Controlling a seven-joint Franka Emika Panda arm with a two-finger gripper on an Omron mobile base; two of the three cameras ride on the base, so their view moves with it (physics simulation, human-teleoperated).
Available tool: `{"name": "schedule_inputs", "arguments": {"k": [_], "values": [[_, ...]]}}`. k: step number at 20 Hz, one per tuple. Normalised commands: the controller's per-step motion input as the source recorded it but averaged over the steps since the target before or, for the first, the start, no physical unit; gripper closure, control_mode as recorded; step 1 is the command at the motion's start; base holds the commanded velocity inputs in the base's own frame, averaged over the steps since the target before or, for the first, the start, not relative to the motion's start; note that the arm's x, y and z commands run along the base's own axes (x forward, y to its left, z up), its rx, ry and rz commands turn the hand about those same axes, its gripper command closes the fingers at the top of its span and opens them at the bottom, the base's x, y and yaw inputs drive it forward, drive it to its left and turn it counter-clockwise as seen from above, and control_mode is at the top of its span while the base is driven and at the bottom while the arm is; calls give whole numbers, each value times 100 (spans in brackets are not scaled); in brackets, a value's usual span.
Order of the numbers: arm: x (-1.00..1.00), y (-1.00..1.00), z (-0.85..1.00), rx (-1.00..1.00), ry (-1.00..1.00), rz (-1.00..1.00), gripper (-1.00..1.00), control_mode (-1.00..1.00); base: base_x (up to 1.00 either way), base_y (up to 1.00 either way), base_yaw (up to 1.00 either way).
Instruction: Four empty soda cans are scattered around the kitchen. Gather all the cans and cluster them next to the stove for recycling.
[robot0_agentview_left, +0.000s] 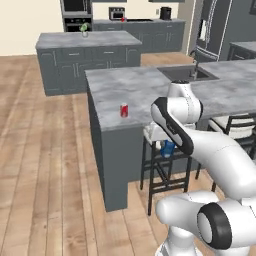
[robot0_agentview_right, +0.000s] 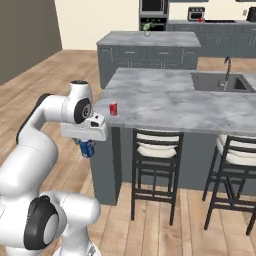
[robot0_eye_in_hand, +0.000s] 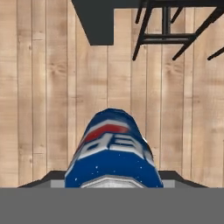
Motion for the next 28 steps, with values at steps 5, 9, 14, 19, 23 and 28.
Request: {"name": "schedule_inputs", "arguments": {"k": [5,9,14,19,23,28], "values": [[0,0,0,0,0,0,100,100,-5,100,-1],[0,0,0,0,0,0,100,100,5,97,-3],[0,0,0,0,0,0,100,100,35,84,-5],[0,0,0,0,0,0,100,100,66,85,-4],[0,0,0,0,0,0,100,100,79,84,-3],[0,0,0,0,0,0,100,100,85,69,-5]]}}
